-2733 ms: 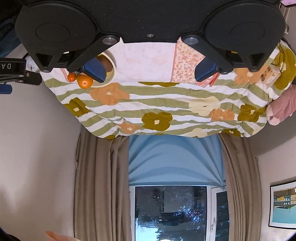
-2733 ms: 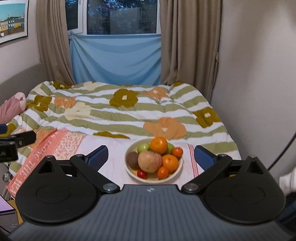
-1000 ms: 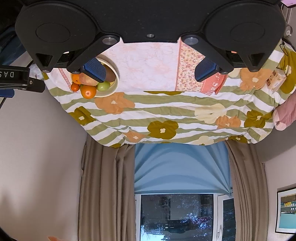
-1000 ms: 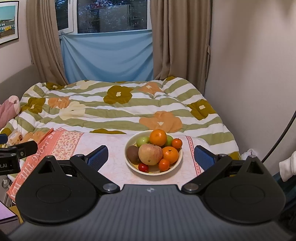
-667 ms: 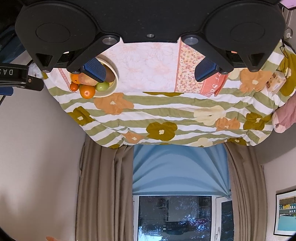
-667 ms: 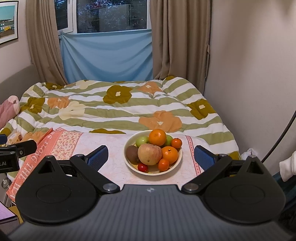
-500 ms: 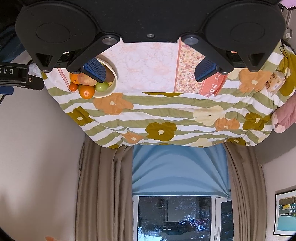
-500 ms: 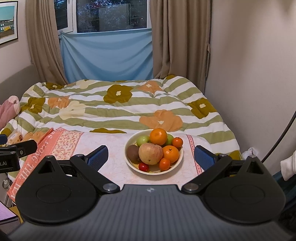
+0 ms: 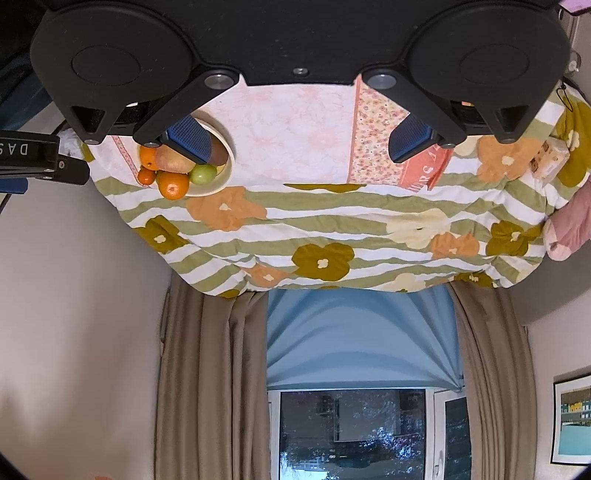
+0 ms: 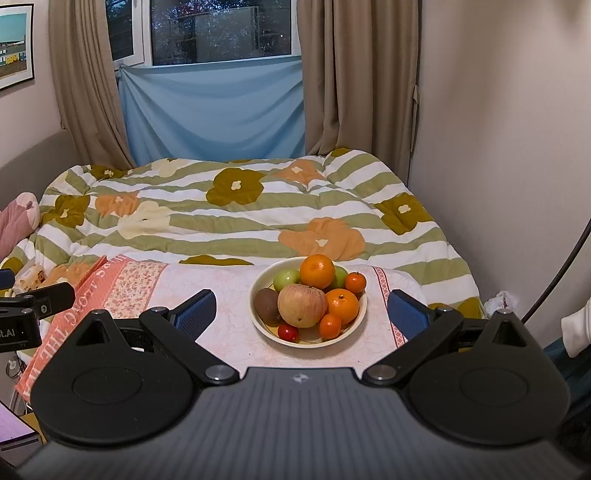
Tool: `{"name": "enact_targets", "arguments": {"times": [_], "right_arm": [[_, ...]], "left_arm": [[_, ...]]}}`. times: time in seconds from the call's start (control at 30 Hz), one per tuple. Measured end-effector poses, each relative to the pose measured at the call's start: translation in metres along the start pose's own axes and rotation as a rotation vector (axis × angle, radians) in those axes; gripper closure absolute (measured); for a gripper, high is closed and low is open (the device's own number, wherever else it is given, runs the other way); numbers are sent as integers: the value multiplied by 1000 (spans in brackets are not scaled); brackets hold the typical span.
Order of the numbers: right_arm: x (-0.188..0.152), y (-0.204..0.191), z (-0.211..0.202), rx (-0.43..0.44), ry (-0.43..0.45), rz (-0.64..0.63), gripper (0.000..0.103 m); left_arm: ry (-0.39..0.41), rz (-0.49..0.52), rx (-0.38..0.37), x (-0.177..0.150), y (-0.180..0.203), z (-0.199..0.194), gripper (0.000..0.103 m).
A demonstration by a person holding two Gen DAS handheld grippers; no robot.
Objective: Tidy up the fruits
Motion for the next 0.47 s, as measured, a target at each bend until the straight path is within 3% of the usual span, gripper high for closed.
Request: {"name": "enact_targets", "arguments": {"times": [0.47], "right_arm": [[-1, 3, 4, -2, -9, 9, 0]], "left_arm": [[-4, 10, 29, 1, -1, 6, 0]]}}
Point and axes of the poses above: each gripper's, at about its wrist camera, not at the fingertips, and z roughly the way its jaws point, y to its right, x to its top, the point moved 6 cm from there along z, roughly the way its jaws point, and after that the axes turned 9 degrees about y, right-handed, at the moved point
